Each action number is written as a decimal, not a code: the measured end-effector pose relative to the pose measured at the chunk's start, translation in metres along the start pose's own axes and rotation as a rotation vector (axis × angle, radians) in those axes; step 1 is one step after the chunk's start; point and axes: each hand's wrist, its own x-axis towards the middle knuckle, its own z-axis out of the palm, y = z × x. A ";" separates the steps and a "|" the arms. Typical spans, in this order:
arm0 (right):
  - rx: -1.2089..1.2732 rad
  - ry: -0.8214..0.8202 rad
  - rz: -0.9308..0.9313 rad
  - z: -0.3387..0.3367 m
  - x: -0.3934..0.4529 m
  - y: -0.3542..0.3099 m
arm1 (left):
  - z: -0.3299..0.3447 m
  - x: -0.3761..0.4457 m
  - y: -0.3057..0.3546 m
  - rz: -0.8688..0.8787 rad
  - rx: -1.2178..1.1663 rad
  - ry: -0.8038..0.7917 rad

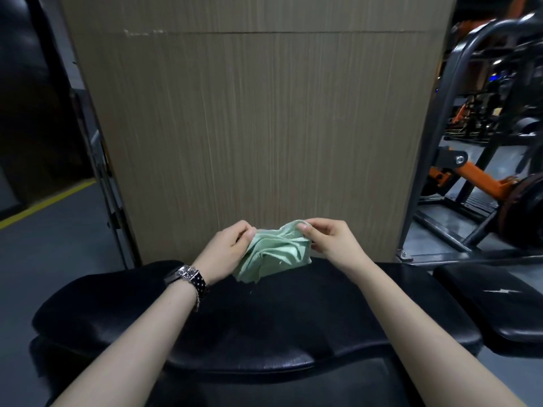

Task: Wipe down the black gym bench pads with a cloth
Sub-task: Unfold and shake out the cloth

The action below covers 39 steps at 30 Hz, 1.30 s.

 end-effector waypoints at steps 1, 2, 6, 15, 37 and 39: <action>-0.015 0.005 0.021 0.002 0.003 -0.001 | -0.002 0.002 0.001 -0.016 -0.032 -0.026; -0.041 0.003 0.044 0.004 0.007 0.001 | -0.003 0.002 0.003 -0.035 -0.067 -0.055; -0.260 -0.034 0.095 0.018 0.014 0.012 | 0.009 0.001 0.003 -0.084 -0.069 -0.168; -0.265 -0.088 0.168 0.024 0.002 0.030 | 0.048 -0.008 -0.013 -0.145 0.161 -0.222; -0.222 -0.193 -0.021 0.004 -0.008 0.015 | 0.027 0.005 0.004 -0.029 0.046 -0.145; -0.252 -0.154 -0.049 0.003 -0.007 0.013 | 0.022 0.003 0.005 -0.025 0.056 -0.150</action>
